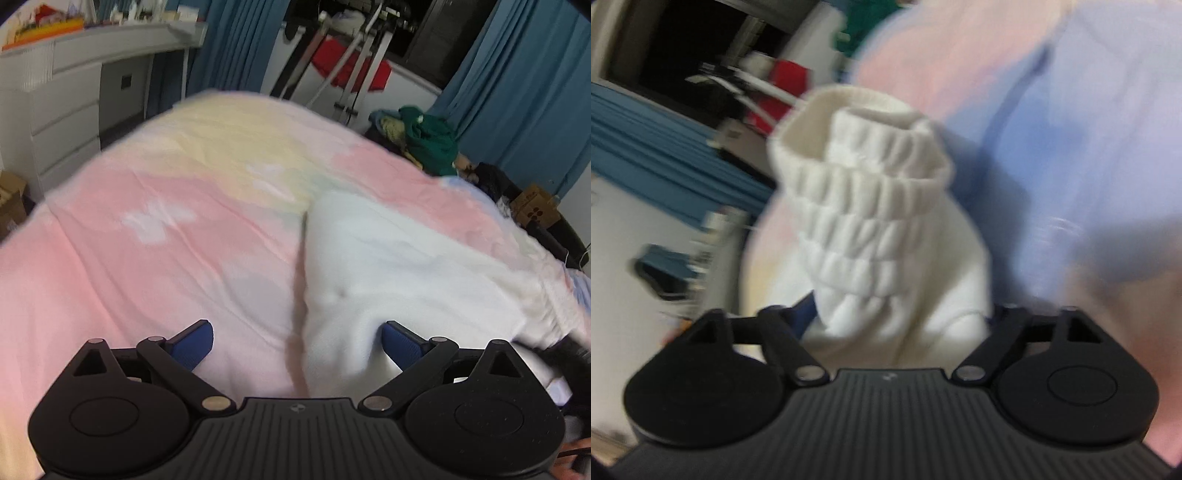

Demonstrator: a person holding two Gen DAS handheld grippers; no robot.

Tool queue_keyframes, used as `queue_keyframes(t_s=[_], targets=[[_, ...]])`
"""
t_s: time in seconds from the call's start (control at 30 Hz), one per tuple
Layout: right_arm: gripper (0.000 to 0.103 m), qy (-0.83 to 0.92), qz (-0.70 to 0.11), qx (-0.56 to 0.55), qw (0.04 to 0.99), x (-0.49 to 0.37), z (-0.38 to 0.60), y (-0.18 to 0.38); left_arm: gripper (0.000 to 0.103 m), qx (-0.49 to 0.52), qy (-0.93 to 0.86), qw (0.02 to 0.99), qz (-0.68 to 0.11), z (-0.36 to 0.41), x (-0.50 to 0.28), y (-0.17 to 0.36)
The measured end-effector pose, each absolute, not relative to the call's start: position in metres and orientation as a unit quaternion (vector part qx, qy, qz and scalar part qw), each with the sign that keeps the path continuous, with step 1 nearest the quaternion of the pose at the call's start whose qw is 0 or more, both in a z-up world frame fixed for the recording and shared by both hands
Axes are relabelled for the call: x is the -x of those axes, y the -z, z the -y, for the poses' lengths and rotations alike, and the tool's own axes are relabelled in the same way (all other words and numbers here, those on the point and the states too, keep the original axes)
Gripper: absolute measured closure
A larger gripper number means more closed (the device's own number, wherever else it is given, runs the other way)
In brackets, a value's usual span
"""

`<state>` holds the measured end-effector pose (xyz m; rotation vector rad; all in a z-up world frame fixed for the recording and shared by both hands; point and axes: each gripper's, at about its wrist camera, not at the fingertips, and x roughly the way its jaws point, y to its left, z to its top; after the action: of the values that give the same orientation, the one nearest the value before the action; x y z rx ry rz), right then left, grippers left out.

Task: Fold clothes
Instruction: 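Fold the waistband over the pants with the right gripper and open it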

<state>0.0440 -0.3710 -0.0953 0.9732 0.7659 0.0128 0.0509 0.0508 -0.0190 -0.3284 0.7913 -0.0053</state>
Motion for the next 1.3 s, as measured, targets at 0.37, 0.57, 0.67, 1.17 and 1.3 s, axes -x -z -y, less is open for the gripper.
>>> queue_keyframes(t_s=[0.37, 0.57, 0.67, 1.17, 1.3], targets=[[0.054, 0.007, -0.346, -0.463, 0.816, -0.035, 0.369, 0.090, 0.000, 0.307, 0.078, 0.832, -0.456, -0.072, -0.124, 0.034], [0.055, 0.008, -0.342, -0.462, 0.818, -0.042, 0.373, 0.091, 0.000, 0.329, 0.115, 0.793, -0.500, -0.059, -0.175, 0.068], [0.055, 0.004, -0.337, -0.462, 0.821, -0.042, 0.370, 0.089, 0.001, 0.317, 0.147, 0.786, -0.510, -0.052, -0.187, 0.078], [0.050, 0.008, -0.343, -0.450, 0.824, -0.058, 0.366, 0.089, 0.021, 0.291, 0.146, 0.810, -0.488, -0.033, -0.186, 0.080], [0.064, 0.001, -0.332, -0.466, 0.820, -0.051, 0.369, 0.089, 0.031, 0.269, 0.135, 0.828, -0.474, -0.022, -0.180, 0.072]])
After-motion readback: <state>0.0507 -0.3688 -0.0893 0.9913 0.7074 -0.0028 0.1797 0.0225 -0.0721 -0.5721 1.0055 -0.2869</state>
